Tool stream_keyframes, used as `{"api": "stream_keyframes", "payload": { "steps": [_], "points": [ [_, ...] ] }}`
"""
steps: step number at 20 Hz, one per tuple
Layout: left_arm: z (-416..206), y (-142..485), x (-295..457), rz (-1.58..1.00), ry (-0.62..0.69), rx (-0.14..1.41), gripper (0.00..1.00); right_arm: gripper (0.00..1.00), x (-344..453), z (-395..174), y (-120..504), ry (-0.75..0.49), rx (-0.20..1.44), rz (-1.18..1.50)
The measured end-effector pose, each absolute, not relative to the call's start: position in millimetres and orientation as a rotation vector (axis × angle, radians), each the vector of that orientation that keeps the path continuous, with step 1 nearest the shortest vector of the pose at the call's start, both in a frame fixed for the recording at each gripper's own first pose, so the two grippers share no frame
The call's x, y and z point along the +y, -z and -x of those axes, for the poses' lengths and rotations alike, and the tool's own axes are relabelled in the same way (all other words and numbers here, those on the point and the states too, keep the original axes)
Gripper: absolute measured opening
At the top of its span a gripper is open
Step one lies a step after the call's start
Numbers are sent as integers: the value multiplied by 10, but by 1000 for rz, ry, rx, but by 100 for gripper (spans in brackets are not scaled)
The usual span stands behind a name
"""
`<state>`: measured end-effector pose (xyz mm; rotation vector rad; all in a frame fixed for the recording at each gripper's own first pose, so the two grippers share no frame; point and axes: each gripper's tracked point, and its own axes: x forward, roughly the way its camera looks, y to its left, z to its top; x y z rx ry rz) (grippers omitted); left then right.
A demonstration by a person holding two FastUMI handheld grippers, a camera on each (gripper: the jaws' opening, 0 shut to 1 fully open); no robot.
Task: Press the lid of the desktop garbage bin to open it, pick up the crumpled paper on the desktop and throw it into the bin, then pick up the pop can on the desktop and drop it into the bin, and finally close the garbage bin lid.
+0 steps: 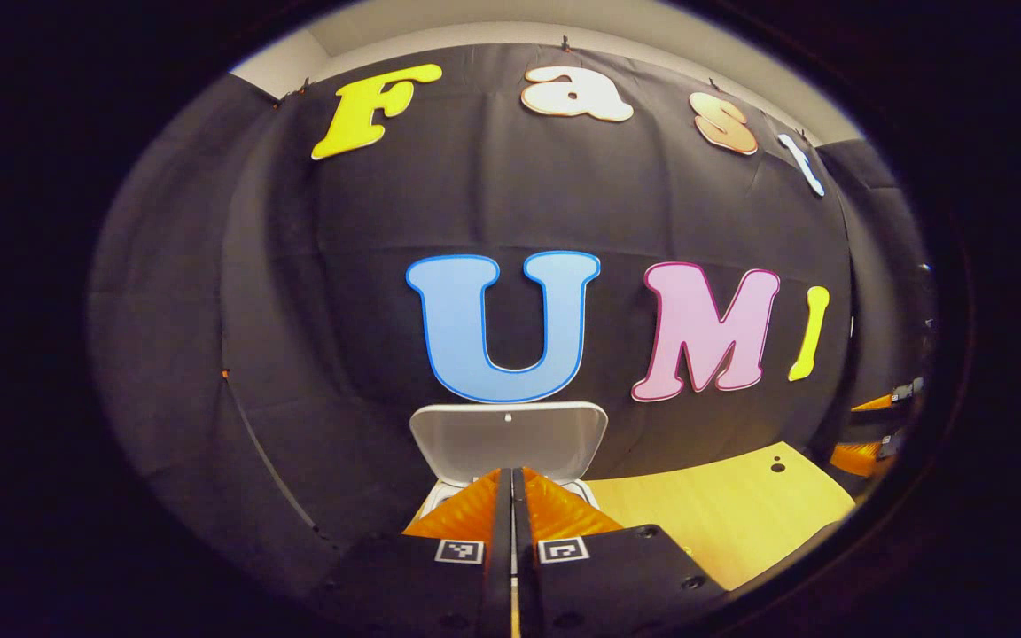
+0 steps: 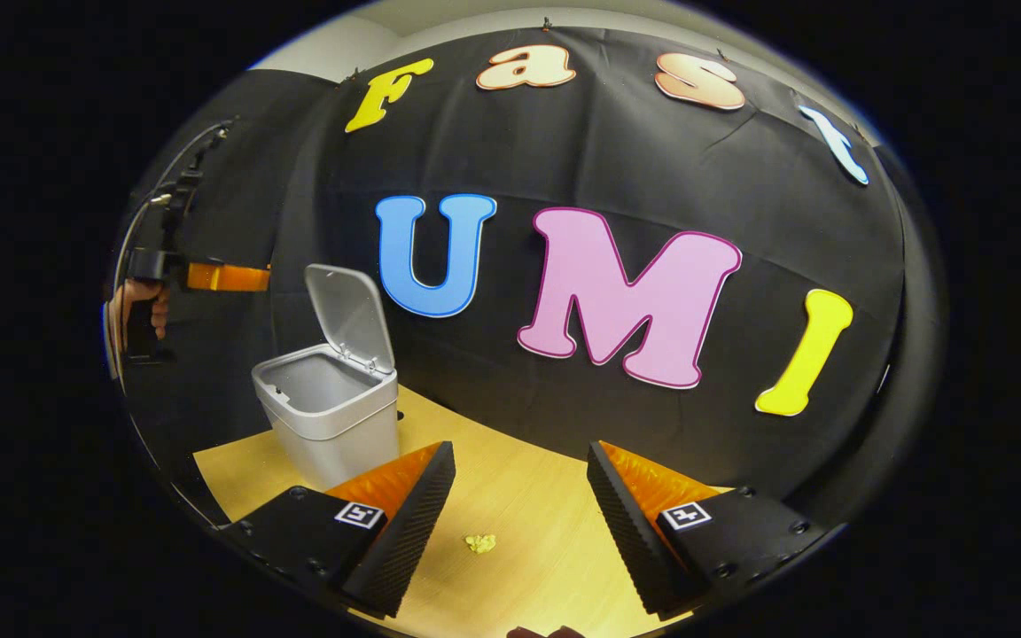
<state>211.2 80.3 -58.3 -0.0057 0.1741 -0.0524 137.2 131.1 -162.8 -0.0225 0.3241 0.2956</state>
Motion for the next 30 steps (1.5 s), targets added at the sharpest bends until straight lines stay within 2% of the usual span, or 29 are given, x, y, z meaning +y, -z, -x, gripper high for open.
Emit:
{"api": "stream_keyframes", "payload": {
  "steps": [1, 2, 3, 4, 5, 7, 11, 16, 21, 25, 30],
  "points": [
    [-2006, 524, 807, 6, 53, 163, 17, 97, 1336, -1379, 1665, -296, 329, 21],
    [-1889, 510, 824, 9, 55, 163, 22, 97, 1368, -1395, 1717, -297, 338, 20],
    [-1783, 503, 809, 18, 63, 169, 46, 97, 1401, -1418, 1776, -304, 348, 18],
    [-1673, 492, 825, 27, 59, 168, 57, 97, 1440, -1453, 1850, -315, 361, 16],
    [-1575, 470, 876, 31, 43, 165, 72, 97, 1484, -1507, 1922, -328, 379, 11],
    [-1380, 400, 982, 30, 2, 136, 87, 97, 1520, -1661, 2123, -338, 426, 7],
    [-931, 377, 937, 13, -10, 138, 92, 97, 1656, -1935, 2735, -392, 597, -3],
    [-386, 358, 880, 18, -47, 122, 92, 98, 1870, -2156, 3790, -405, 926, -17],
    [18, 599, 812, 42, -97, 181, 92, 98, 2065, -1948, 4663, -439, 1237, -2],
    [120, 689, 885, 64, -164, 209, 92, 98, 2032, -1803, 5246, -391, 1437, 54],
    [162, 743, 972, 74, -229, 227, 92, 97, 2081, -1781, 5487, -379, 1521, 73]
  ]
}}
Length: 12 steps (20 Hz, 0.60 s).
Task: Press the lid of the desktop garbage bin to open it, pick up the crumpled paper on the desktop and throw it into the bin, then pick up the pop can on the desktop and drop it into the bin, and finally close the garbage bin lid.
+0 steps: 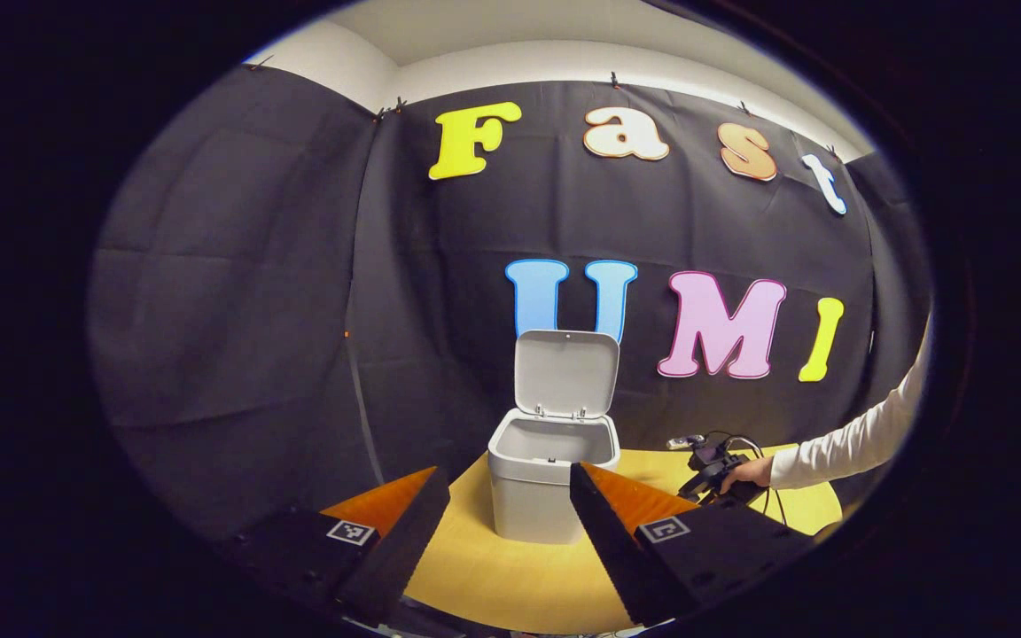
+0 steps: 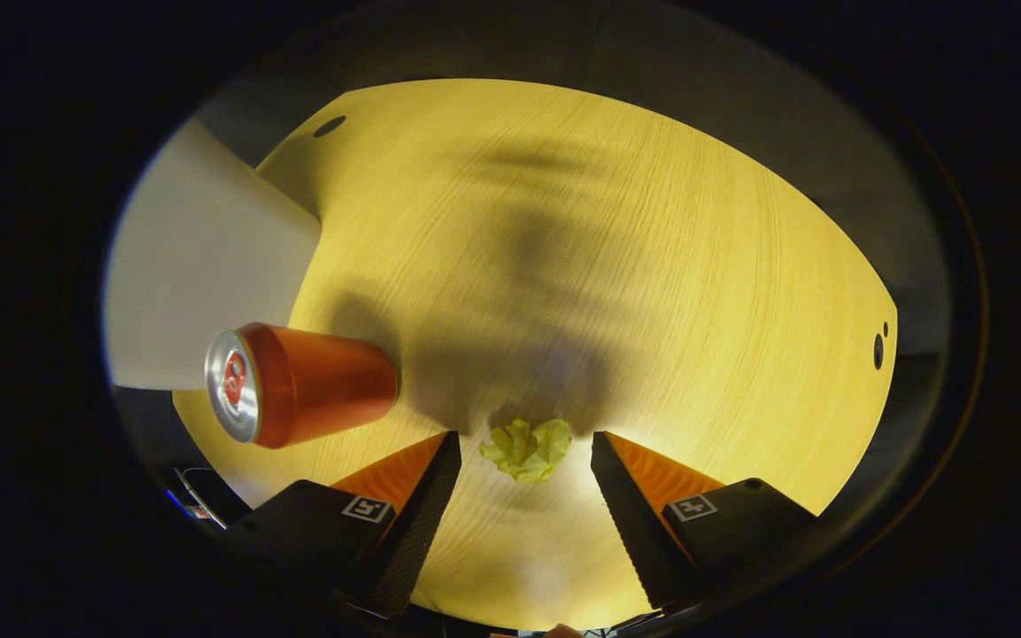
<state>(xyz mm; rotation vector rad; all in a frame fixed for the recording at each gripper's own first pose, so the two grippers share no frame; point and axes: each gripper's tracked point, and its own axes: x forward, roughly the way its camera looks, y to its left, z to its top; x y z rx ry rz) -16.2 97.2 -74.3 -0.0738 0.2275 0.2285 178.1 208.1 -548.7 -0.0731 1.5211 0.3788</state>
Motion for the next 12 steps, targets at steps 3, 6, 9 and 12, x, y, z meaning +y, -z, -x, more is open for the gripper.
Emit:
{"api": "stream_keyframes", "payload": {
  "steps": [3, 6, 9, 12],
  "points": [
    [146, 831, 942, 79, -237, 260, 92, 95, 2042, -1791, 5594, -341, 1533, 92],
    [117, 896, 895, 79, -233, 274, 92, 64, 1972, -1774, 5658, -320, 1562, 88],
    [89, 945, 824, 94, -215, 286, 92, 34, 2042, -1847, 5573, -321, 1529, 14],
    [80, 1009, 799, 96, -198, 290, 92, 19, 2158, -1970, 5214, -360, 1444, -66]
  ]
}}
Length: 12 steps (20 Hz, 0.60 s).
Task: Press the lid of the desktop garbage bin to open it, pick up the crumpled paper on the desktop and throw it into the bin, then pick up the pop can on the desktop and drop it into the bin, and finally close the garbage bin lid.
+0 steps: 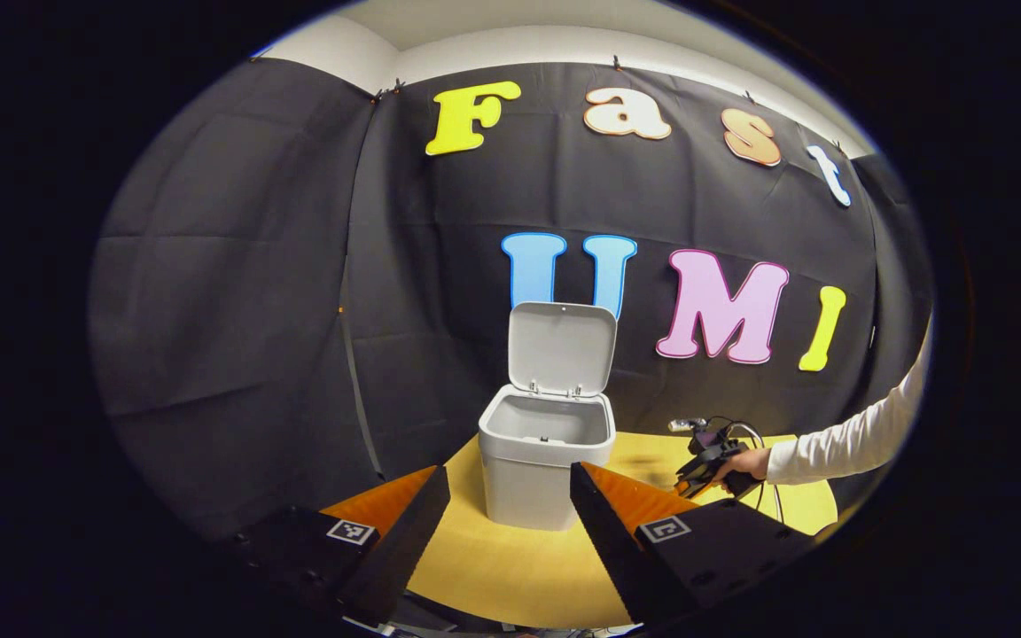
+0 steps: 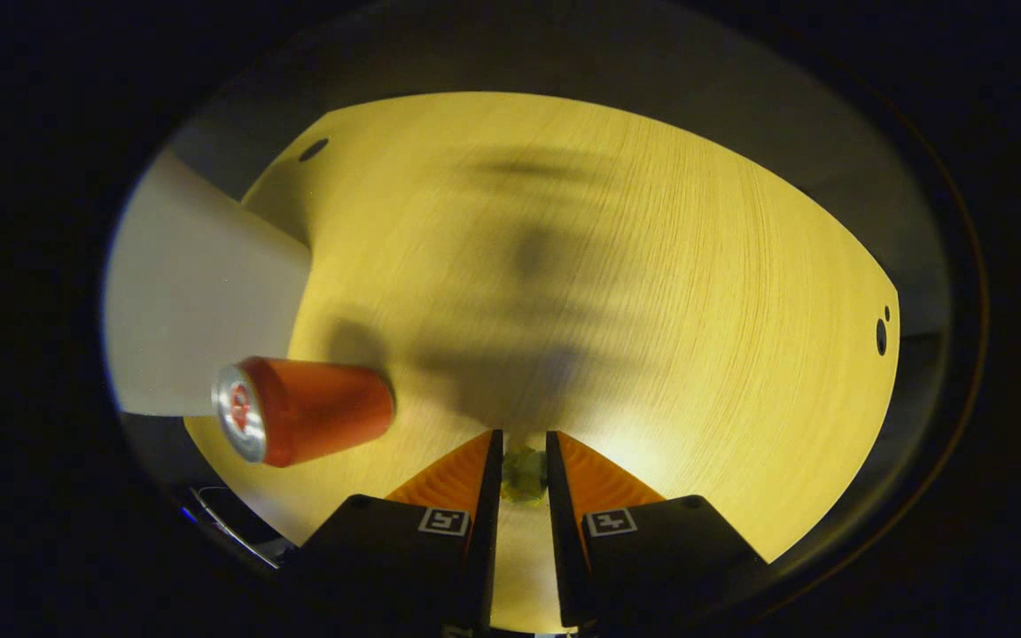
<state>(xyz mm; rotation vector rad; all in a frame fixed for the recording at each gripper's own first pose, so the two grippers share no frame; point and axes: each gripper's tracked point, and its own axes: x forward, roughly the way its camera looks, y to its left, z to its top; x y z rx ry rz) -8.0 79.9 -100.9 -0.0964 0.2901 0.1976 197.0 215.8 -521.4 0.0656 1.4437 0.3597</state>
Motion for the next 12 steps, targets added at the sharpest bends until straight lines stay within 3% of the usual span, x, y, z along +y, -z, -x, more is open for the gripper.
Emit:
{"api": "stream_keyframes", "payload": {
  "steps": [1, 2, 12],
  "points": [
    [66, 1015, 797, 102, -193, 286, 92, 19, 2198, -2044, 5023, -374, 1392, -91],
    [56, 1038, 793, 112, -190, 287, 92, 33, 2254, -2124, 4813, -388, 1328, -115],
    [52, 1035, 607, 111, -137, 260, 92, 32, 2548, -2846, 2853, -560, 663, -157]
  ]
}}
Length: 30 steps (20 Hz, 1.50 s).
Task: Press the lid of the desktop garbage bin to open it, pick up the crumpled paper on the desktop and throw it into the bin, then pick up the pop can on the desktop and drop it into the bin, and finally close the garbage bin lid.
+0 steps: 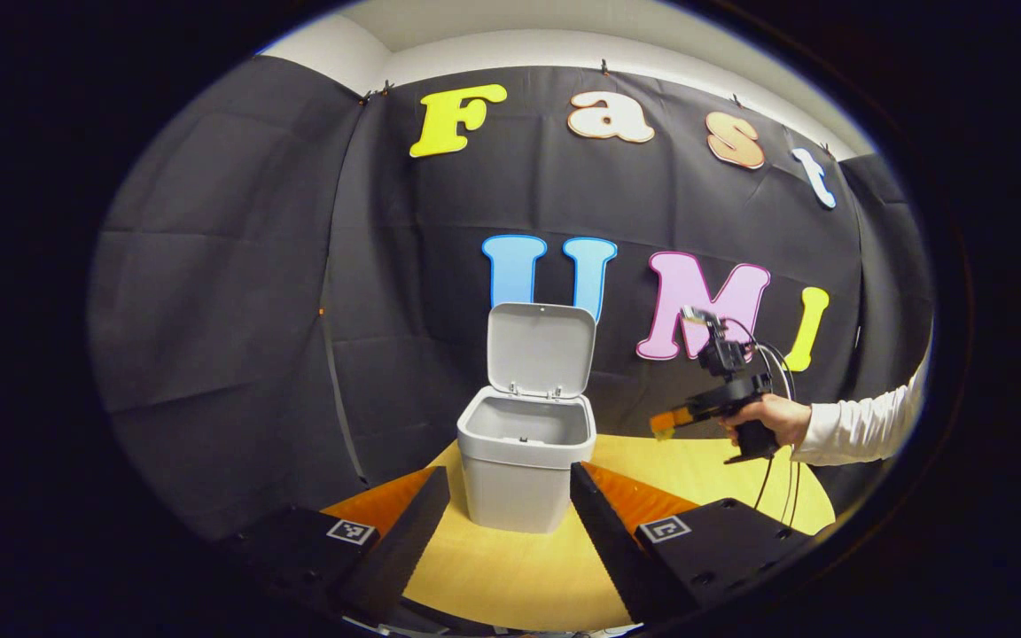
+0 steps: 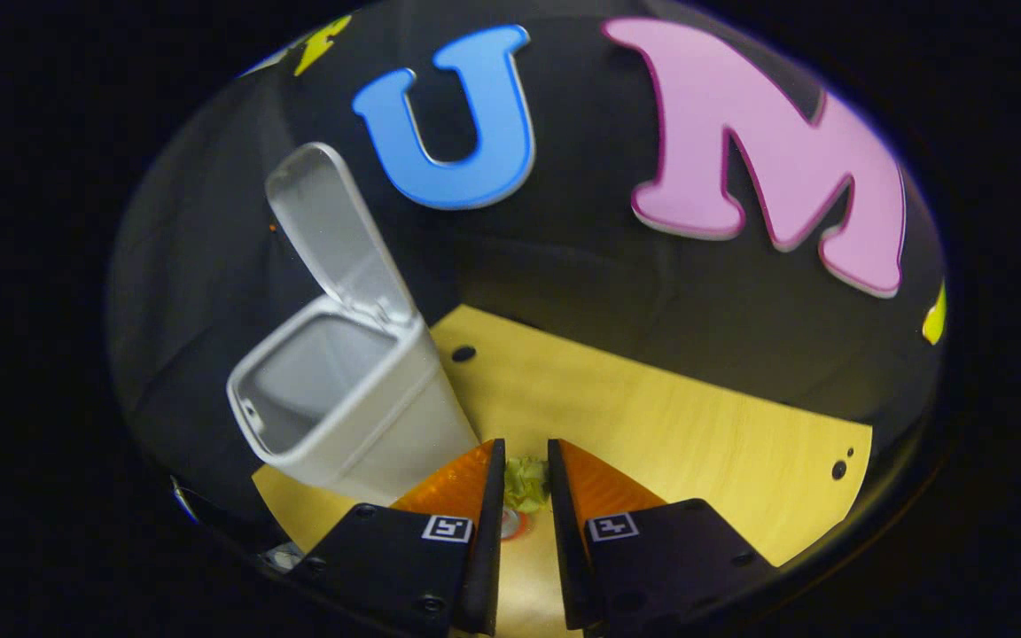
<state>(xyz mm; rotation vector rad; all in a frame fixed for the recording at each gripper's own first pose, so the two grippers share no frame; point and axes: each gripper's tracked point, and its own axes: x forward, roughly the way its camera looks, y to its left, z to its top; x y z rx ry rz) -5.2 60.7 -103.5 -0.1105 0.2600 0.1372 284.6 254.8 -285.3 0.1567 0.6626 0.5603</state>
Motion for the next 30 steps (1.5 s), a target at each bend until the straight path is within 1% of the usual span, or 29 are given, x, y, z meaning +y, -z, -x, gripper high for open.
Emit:
{"api": "stream_keyframes", "payload": {
  "steps": [2, 4, 10, 14, 21, 22, 23, 24, 25, 26, 28, 29, 30],
  "points": [
    [77, 1013, 579, 111, -129, 255, 92, 32, 2666, -2938, 2475, -628, 549, -164],
    [97, 1001, 588, 101, -134, 249, 92, 32, 2640, -2916, 2298, -685, 485, -135],
    [223, 970, 578, 106, -174, 228, 92, 32, 2680, -2901, 2428, -801, 488, -67],
    [303, 945, 594, 104, -195, 220, 92, 32, 2681, -2890, 2436, -820, 515, -21],
    [303, 981, 600, 82, -211, 238, 92, 33, 2735, -2868, 2493, -852, 512, 39],
    [278, 966, 598, 79, -211, 235, 92, 47, 2749, -2866, 2490, -857, 511, 36],
    [252, 939, 581, 81, -206, 230, 92, 47, 2745, -2868, 2488, -857, 509, 37],
    [225, 922, 546, 84, -195, 223, 92, 33, 2748, -2866, 2489, -859, 506, 39],
    [210, 903, 510, 82, -182, 218, 89, 33, 2773, -2863, 2478, -869, 498, 34],
    [200, 894, 471, 77, -169, 213, 92, 38, 2773, -2851, 2474, -872, 494, 35],
    [179, 875, 414, 63, -146, 210, 92, 50, 2771, -2838, 2465, -883, 487, 40],
    [170, 872, 392, 59, -139, 209, 92, 43, 2772, -2831, 2466, -889, 482, 49],
    [169, 872, 379, 59, -134, 206, 92, 66, 2747, -2801, 2457, -895, 478, 56]
  ]
}}
